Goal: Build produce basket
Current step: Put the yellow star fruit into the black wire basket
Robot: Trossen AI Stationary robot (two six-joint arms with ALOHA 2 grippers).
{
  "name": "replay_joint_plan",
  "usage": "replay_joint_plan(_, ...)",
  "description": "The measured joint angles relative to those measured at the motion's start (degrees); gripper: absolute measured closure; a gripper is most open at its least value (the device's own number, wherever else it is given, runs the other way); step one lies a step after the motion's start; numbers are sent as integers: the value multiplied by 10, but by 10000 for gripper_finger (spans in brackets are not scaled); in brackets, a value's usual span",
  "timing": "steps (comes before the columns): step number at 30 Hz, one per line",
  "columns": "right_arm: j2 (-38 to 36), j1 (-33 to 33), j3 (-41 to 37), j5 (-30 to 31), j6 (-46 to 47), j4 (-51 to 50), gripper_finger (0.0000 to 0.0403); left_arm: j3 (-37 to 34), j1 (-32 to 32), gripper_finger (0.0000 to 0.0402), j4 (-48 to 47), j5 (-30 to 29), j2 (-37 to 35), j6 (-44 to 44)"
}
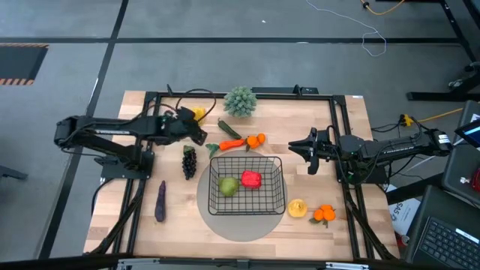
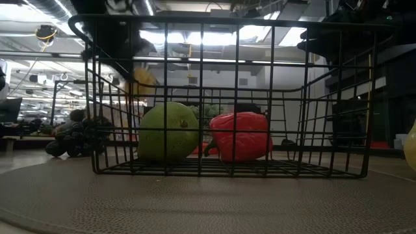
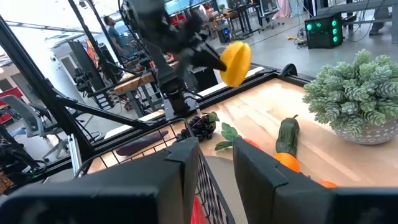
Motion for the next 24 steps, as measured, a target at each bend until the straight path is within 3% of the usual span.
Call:
replay_joint_plan(9, 0, 0, 0, 0, -1, 0, 306, 0, -83, 400, 227, 43, -26, 201)
replay_joint_plan(24, 0, 0, 0, 0, 0, 0, 306, 0, -203, 400, 368, 210, -17, 343)
